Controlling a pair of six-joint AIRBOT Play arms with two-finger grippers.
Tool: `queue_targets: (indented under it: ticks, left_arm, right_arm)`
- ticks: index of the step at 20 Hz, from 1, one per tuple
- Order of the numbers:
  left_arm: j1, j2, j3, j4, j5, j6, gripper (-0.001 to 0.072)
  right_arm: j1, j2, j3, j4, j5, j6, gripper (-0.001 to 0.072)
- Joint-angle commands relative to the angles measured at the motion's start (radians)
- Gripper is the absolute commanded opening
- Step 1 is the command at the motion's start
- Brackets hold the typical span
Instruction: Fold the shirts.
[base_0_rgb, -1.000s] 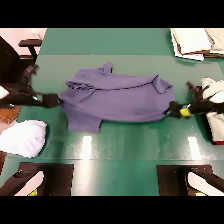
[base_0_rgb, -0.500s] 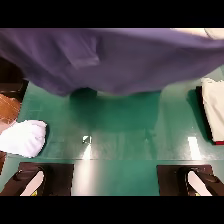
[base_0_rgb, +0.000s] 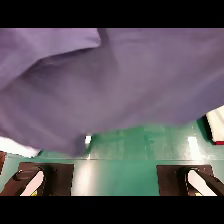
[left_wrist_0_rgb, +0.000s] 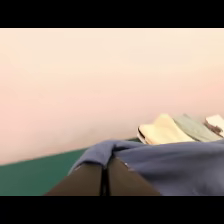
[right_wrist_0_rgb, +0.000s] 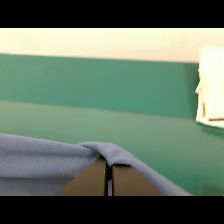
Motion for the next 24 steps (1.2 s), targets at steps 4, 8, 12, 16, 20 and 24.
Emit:
queue_targets:
  ticks: [4,8,12,16,20,24]
  left_arm:
    - [0.001,-0.204,-0.320,0.000,-0.097,0.006,0.0021]
    - [0.001,-0.460,-0.454,0.007,-0.093,0.039,0.0021]
    - [0.001,-0.714,-0.459,0.003,0.031,0.121,0.0021]
    - [0.001,-0.801,-0.438,-0.001,0.180,0.134,0.0021]
    - [0.001,-0.797,-0.406,0.000,0.061,0.147,0.0022]
    - [-0.016,-0.800,-0.451,0.058,-0.064,0.183,0.0021]
  right_arm:
    - [0.240,-0.270,-0.189,-0.239,0.040,0.045,0.0014]
    - [0.313,-0.502,-0.302,-0.259,0.014,0.045,0.0014]
    - [0.302,-0.697,-0.269,-0.250,-0.111,0.043,0.0015]
    - [0.261,-0.834,-0.061,-0.195,-0.120,0.030,0.0015]
    - [0.244,-0.824,-0.004,-0.204,-0.088,0.014,0.0015]
    - [0.264,-0.723,-0.233,-0.250,-0.098,0.007,0.0015]
